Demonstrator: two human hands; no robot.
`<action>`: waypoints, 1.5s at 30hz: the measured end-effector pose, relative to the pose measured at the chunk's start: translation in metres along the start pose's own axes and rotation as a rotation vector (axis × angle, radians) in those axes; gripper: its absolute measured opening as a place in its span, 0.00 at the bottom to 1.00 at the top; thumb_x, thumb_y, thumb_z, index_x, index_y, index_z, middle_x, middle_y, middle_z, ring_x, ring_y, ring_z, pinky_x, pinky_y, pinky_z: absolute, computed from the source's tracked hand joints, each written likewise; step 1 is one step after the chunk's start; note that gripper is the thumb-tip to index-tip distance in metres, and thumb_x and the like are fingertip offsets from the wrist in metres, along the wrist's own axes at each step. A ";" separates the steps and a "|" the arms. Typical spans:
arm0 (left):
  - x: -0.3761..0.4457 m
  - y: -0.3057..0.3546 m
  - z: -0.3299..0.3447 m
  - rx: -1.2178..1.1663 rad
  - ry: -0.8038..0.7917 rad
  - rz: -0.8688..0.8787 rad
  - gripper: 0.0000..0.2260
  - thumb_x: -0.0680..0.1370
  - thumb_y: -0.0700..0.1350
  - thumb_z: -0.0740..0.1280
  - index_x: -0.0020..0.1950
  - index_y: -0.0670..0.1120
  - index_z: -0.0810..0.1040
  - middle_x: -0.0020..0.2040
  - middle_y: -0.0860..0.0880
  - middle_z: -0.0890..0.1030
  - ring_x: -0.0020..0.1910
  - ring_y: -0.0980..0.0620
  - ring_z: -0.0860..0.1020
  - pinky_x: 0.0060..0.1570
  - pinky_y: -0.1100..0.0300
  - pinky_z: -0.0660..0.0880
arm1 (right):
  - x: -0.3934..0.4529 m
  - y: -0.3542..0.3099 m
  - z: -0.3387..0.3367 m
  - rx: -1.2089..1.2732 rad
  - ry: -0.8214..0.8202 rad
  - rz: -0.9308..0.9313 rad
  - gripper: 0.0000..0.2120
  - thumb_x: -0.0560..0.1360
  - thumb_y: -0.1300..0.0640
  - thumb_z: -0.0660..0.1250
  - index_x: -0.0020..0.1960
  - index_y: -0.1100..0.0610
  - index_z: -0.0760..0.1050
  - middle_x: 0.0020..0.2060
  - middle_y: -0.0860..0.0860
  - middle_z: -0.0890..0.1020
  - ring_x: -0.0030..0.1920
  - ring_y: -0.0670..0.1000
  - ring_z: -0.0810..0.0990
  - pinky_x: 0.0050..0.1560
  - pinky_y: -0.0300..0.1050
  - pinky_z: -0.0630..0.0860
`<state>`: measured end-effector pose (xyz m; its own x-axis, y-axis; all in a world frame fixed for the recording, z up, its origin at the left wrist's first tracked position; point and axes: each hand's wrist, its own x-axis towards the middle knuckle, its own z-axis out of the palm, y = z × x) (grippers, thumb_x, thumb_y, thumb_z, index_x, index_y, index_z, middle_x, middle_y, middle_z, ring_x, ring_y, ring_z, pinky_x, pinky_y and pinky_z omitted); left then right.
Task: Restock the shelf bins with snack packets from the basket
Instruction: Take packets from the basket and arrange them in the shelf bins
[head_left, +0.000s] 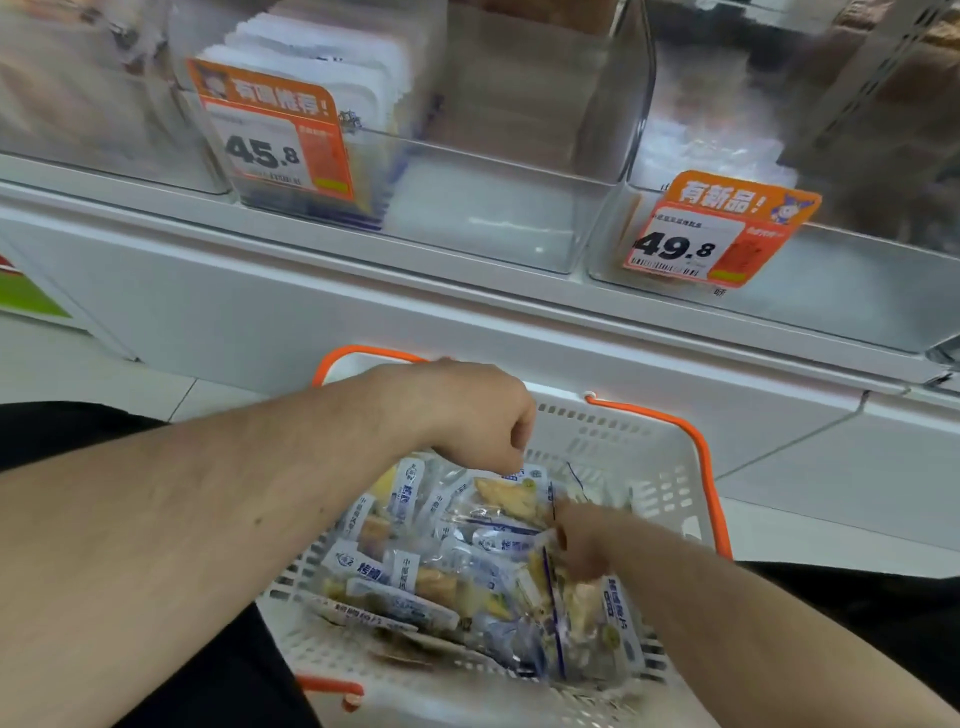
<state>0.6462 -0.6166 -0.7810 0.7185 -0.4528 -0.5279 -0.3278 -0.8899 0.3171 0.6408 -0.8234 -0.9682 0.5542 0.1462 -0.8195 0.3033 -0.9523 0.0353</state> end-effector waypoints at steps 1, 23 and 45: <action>0.001 0.001 -0.001 0.000 0.003 0.000 0.12 0.78 0.54 0.65 0.60 0.54 0.78 0.57 0.58 0.80 0.55 0.55 0.77 0.60 0.52 0.74 | 0.000 -0.001 0.000 -0.012 0.021 -0.012 0.11 0.74 0.57 0.69 0.55 0.55 0.74 0.51 0.54 0.79 0.48 0.53 0.77 0.49 0.47 0.76; -0.024 -0.004 0.003 -0.834 0.433 -0.109 0.06 0.73 0.45 0.75 0.48 0.50 0.82 0.36 0.49 0.76 0.35 0.50 0.72 0.36 0.59 0.68 | -0.183 -0.047 -0.197 0.258 0.592 -0.401 0.09 0.73 0.57 0.72 0.51 0.54 0.74 0.41 0.50 0.84 0.30 0.47 0.79 0.33 0.39 0.74; -0.044 -0.035 -0.115 -1.213 1.057 -0.125 0.11 0.74 0.48 0.75 0.51 0.47 0.76 0.40 0.50 0.81 0.37 0.53 0.79 0.37 0.59 0.73 | -0.230 -0.043 -0.264 1.354 0.917 -0.361 0.05 0.77 0.64 0.69 0.47 0.54 0.77 0.38 0.55 0.85 0.29 0.50 0.82 0.29 0.42 0.78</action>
<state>0.6968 -0.5594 -0.6784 0.9504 0.3108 -0.0084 0.0474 -0.1182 0.9919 0.7048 -0.7449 -0.6299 0.9968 0.0271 -0.0748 -0.0636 -0.2941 -0.9537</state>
